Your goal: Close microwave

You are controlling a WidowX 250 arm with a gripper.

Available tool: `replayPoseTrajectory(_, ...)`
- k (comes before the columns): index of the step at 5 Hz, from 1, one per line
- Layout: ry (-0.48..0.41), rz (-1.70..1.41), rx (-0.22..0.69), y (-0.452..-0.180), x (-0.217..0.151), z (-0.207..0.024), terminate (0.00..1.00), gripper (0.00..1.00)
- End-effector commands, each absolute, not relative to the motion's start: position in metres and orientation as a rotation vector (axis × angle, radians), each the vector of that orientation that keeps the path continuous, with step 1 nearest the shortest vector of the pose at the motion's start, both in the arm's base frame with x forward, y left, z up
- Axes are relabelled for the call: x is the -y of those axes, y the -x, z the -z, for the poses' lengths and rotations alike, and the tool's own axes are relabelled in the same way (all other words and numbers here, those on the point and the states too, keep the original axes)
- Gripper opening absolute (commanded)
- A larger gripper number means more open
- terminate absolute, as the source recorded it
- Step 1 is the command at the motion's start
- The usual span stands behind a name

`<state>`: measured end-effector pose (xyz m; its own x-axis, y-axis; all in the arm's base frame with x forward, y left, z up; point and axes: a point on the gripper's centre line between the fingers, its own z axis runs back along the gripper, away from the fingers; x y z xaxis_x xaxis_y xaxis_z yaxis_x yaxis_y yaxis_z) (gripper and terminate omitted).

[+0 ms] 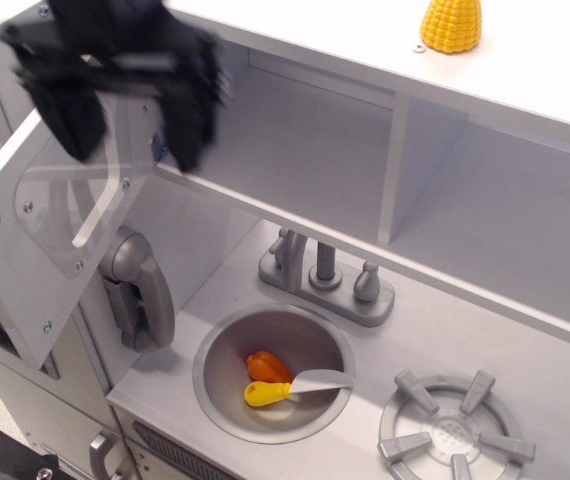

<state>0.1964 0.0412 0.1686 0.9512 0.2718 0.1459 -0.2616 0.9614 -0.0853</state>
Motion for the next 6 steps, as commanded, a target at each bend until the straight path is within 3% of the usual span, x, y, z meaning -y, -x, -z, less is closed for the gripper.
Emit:
replayPoseTrajectory(1, 0.042, -0.334, 0.155, -0.194, -0.081, -0.181, 0.0, 1.0)
replayPoseTrajectory(3, -0.025, -0.337, 0.149, -0.192, -0.104, -0.159, 0.0, 1.0)
replayPoseTrajectory(5, -0.047, -0.332, 0.157, -0.195, -0.104, -0.143, 0.0, 1.0)
replayPoseTrajectory(6, -0.069, -0.339, 0.166, -0.203, -0.097, -0.123, 0.0, 1.0)
